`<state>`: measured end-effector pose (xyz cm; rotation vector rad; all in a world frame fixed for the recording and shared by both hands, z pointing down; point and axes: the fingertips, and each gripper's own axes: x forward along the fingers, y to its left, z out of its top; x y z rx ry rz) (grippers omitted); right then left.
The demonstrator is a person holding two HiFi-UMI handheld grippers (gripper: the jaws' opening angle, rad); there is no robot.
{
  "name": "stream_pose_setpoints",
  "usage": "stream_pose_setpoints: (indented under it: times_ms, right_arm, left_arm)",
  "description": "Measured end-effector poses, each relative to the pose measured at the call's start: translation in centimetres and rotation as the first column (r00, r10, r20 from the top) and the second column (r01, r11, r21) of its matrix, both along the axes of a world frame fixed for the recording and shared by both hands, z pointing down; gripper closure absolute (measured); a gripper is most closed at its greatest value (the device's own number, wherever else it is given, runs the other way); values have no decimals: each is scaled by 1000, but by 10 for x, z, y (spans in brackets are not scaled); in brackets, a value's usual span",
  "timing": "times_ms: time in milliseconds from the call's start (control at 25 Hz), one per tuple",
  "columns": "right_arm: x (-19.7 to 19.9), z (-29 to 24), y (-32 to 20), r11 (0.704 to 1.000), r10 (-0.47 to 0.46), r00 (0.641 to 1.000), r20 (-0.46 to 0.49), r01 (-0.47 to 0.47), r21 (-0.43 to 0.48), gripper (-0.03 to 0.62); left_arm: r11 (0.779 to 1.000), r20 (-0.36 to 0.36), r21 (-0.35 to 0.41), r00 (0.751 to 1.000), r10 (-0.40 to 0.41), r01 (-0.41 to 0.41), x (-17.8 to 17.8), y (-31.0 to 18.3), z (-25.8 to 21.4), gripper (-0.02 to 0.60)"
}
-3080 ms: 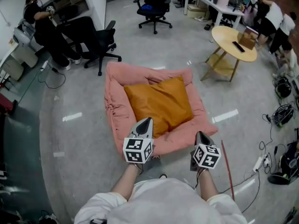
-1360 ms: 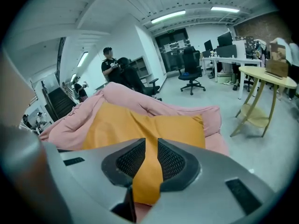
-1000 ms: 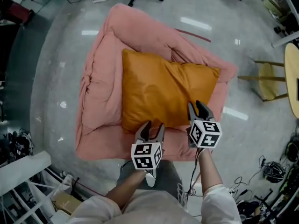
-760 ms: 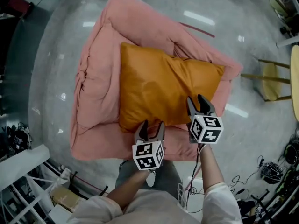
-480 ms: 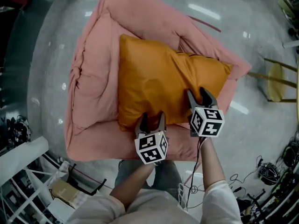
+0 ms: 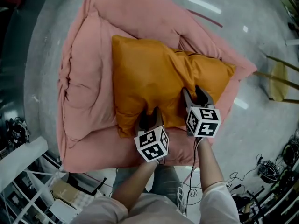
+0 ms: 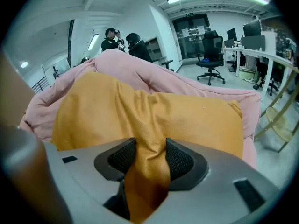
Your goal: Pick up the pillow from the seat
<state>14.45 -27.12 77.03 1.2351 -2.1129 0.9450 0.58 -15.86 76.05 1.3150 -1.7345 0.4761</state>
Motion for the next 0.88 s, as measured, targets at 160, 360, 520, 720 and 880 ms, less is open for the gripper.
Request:
stream_pose_setpoints:
  times_ms: [160,360,520,720,880]
  right_arm:
    - [-2,2,3,1000,-11,1000,0,11,-16,445]
    - [-3,0,4,1000,-13,1000,1,13,-23,535]
    - [-1,-4,7,1000,-18,1000,9,18,-23,556]
    - [4,-20,11,1000,-11,1000,-1,11,14,562]
    - [9,-42,18,999,-4,1000,-14,5,50,562]
  left_arm:
    - [999,-44,28,999,17,-16,10,-3,-1,521]
    - [999,-84,34,996,26,-23,15,-8,1,558]
    - [998,-103,50,994,37,-32,19,-5,-3,564]
    - [993,-106,84,991,86,-77,27,0,-20,568]
    - [992,-147,97,984,100,-87,29,6,-36,568]
